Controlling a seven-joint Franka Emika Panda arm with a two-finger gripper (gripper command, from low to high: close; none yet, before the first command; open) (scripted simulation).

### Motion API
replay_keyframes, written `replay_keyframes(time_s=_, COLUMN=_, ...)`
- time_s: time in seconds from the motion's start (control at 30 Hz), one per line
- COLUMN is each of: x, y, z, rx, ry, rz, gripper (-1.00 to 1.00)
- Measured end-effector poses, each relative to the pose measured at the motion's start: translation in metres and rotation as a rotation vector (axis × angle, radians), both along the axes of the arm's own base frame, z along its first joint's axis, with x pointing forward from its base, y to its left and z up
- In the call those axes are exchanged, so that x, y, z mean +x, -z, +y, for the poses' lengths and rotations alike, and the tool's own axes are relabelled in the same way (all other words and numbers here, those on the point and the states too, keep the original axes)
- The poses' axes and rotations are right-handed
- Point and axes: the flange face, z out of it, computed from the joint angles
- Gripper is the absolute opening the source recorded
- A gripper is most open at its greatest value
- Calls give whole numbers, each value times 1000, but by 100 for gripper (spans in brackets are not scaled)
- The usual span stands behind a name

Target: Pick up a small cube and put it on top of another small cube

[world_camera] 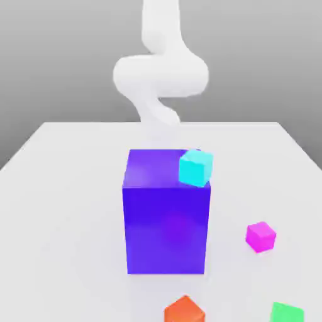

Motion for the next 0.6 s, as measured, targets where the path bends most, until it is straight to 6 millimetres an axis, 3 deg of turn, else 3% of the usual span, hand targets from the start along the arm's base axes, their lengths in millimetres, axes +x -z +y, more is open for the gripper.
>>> replay_keyframes(time_s=0.13, x=38, y=99, z=56, rx=9, ry=-79, rz=150, gripper=0)
replay_keyframes(time_s=0.27, x=43, y=197, z=111, rx=-3, ry=-150, rz=292, gripper=0)
replay_keyframes(time_s=0.43, x=13, y=315, z=169, rx=-46, ry=-229, rz=463, gripper=0)
replay_keyframes(time_s=0.6, x=-54, y=421, z=207, rx=-124, ry=-312, rz=624, gripper=0)
